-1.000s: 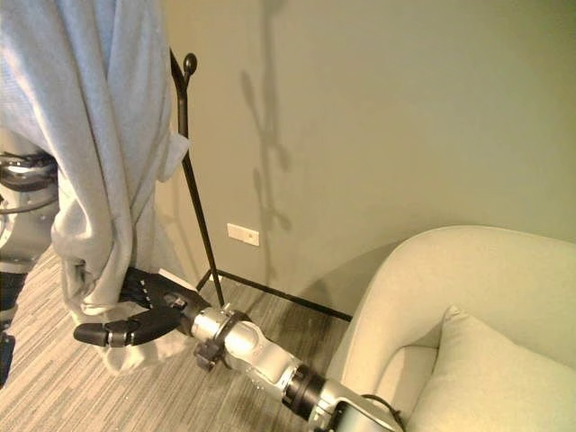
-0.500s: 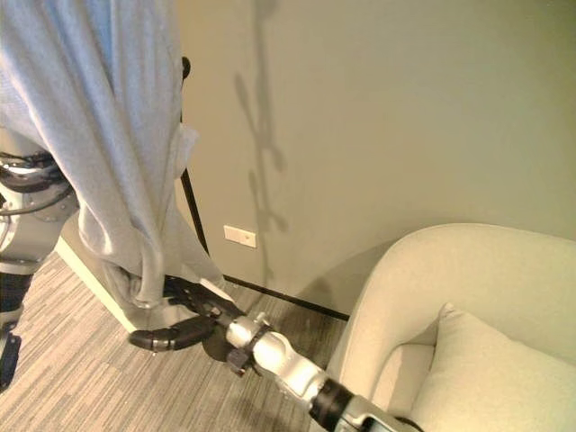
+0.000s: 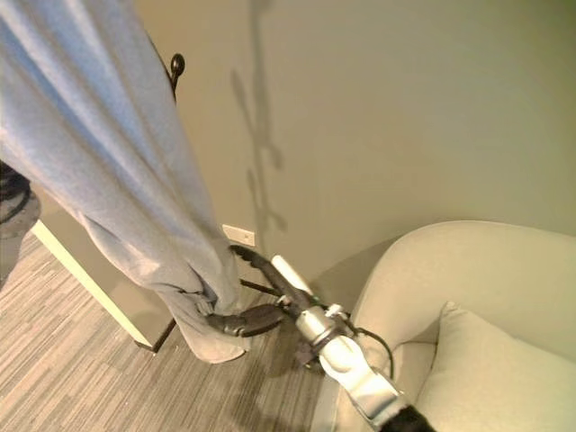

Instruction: Hang the clothes on the sofa on the clothes rack.

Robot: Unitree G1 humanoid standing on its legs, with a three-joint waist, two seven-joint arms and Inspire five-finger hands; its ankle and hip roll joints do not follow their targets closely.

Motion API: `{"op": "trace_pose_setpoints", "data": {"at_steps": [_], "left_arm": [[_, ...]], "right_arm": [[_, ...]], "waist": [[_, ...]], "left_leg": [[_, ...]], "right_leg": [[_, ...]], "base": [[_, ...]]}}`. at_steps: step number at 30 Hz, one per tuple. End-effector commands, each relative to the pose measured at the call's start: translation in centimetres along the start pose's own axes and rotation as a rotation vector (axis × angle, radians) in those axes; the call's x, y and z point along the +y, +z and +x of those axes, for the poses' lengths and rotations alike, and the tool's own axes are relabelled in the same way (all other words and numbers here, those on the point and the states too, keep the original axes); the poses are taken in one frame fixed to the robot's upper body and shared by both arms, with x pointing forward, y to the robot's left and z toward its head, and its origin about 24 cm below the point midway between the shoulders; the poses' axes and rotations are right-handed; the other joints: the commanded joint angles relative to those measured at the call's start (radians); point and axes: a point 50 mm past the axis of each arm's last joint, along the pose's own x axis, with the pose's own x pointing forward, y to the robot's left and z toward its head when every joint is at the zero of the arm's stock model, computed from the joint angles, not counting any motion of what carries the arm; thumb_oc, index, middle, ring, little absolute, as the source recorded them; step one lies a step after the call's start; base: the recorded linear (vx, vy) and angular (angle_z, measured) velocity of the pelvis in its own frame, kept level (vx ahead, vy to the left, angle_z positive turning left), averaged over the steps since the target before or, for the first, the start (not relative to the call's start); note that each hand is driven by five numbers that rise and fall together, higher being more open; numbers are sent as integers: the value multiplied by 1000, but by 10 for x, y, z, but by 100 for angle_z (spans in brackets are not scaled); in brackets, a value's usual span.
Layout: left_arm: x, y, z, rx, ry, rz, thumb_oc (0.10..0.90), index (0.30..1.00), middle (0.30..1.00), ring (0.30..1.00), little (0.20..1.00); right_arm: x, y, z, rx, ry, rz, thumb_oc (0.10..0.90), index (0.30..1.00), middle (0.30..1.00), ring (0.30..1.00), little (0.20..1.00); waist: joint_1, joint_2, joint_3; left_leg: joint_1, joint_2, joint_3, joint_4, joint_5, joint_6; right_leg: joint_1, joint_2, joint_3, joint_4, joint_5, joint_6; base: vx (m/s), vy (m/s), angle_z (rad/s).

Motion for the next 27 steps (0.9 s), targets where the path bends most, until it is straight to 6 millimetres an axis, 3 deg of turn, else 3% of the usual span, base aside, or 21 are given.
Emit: {"op": "trace_pose_setpoints", "data": {"at_steps": [1,5,11,13,15,17,24,25,26,27], "left_arm": [[19,-18,23,-8,84,90,400,300,300,300,300],[16,-15,20,3,81,52,400,300,300,300,300],[5,3,17,6,79,-59,400,300,300,300,300],[1,8,19,2,89,-85,400,300,300,300,300],[-6,17,20,3,99,-143,400,300,300,300,300],[-15,29,22,24,129,-222,400,300,300,300,300],[-34,59,34,72,204,-410,400,300,300,300,300],[-35,60,34,78,206,-412,400,300,300,300,300],[-36,60,33,86,208,-415,400,300,300,300,300],[-36,60,33,86,208,-415,400,300,300,300,300]], "right_arm": [[-11,54,3,-318,-90,-81,800,900,900,900,900],[-5,47,5,-288,-66,-22,800,900,900,900,900],[25,45,30,-279,85,267,800,900,900,900,900],[32,53,42,-314,131,343,800,900,900,900,900],[45,76,60,-405,216,397,800,900,900,900,900],[72,105,78,-485,346,455,800,900,900,900,900],[125,139,93,-497,511,557,800,900,900,900,900],[127,139,93,-489,520,568,518,476,476,476,476],[131,138,93,-474,531,583,400,300,300,300,300],[131,138,93,-474,531,584,400,300,300,300,300]], "waist": [[-9,-37,-57],[-9,-36,-57],[9,-33,-56],[15,-32,-54],[26,-26,-49],[43,-13,-47],[65,13,-37],[66,12,-38],[66,11,-38],[66,11,-38]], "left_leg": [[125,-5,93,10,-143,-13],[129,-5,89,10,-143,-13],[134,-4,84,10,-144,-15],[135,-4,82,10,-144,-17],[133,-4,79,10,-141,-20],[127,-5,74,10,-139,-21],[111,-9,70,10,-132,-19],[110,-9,70,10,-133,-19],[111,-10,71,10,-134,-19],[111,-10,71,10,-134,-19]], "right_leg": [[-11,-45,35,8,-43,95],[-6,-45,32,9,-45,92],[2,-46,23,7,-53,90],[4,-47,19,6,-55,90],[4,-50,10,6,-59,90],[0,-53,4,6,-62,90],[-12,-61,-2,6,-65,87],[-11,-61,-3,6,-66,87],[-10,-60,-2,6,-67,86],[-10,-60,-2,6,-67,86]], "base": [[0,0,0],[0,0,0],[18,-9,3],[48,-24,9],[59,-28,8],[55,-19,19],[34,6,19],[0,0,0],[0,0,0],[18,4,-3]]}}
